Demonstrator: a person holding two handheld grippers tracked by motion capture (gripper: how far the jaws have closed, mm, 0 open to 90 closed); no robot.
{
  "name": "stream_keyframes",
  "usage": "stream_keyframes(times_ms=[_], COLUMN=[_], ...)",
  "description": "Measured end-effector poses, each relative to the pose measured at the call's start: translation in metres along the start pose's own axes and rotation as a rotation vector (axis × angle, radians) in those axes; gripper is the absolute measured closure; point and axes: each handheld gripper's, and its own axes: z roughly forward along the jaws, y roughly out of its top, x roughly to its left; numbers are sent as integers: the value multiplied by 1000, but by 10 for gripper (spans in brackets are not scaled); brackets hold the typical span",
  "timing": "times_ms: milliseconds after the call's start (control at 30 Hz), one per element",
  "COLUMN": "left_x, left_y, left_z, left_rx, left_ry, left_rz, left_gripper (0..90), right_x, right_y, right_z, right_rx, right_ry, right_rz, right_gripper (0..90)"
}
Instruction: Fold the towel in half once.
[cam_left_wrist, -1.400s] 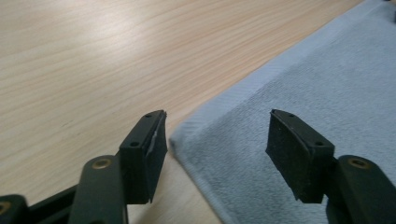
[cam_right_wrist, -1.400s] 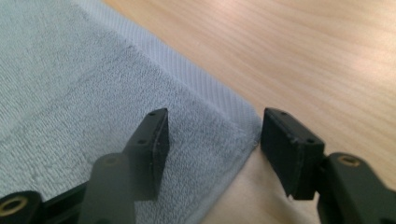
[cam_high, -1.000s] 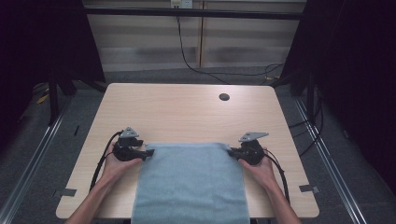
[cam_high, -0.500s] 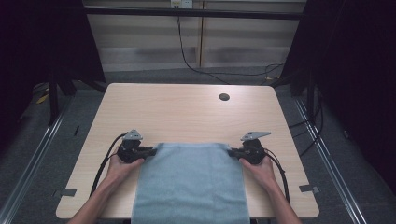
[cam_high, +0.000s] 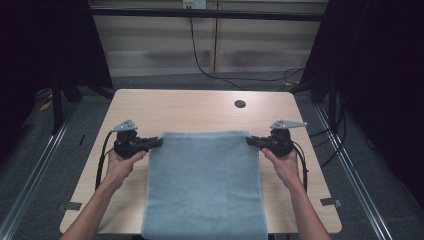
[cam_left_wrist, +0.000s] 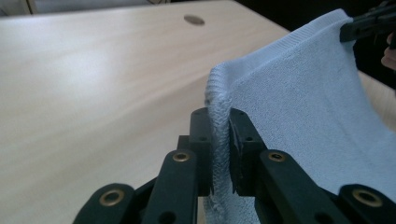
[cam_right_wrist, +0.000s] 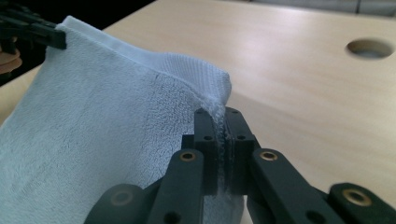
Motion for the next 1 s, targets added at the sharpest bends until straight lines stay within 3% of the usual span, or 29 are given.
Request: stream_keyframes(times_ms=[67, 100, 233, 267, 367, 400, 433, 533, 667, 800, 900, 1000], left_x=[1, -1, -2, -2, 2, 3, 3, 2, -4, -19, -30, -44], left_y=[14, 19, 44, 50, 68, 82, 82, 107, 127, 121, 100, 67], left_z=[-5, -6, -11, -12, -11, -9, -9, -7, -13, -24, -33, -43], left_rx=[-30, -35, -61, -74, -99, -85, -85, -116, -151, -156, -154, -138], left_ry=[-2, -1, 16, 20, 29, 40, 40, 44, 38, 4, -36, -76], left_rz=[-6, 1, 35, 29, 21, 42, 42, 58, 75, 110, 111, 105], left_gripper=[818, 818, 819, 819, 818, 819, 819, 819, 819, 818, 818, 820], right_x=[0, -1, -1, -3, -5, -9, -9, -15, -21, -14, 4, 20], right_y=[4, 15, 32, 45, 57, 73, 73, 90, 113, 115, 98, 76], right_z=[-1, -5, -10, -14, -18, -22, -22, -23, -29, -44, -56, -70], right_rx=[-3, -30, -53, -74, -94, -119, -119, -128, -162, -220, -181, -165], right_ry=[-7, -7, -13, -21, -29, -36, -36, -66, -94, -50, -25, 4], right_rz=[-5, 4, -11, -15, -16, -12, -12, -14, -13, -11, -69, -85], right_gripper=[861, 862, 862, 862, 863, 863, 863, 864, 864, 865, 865, 865])
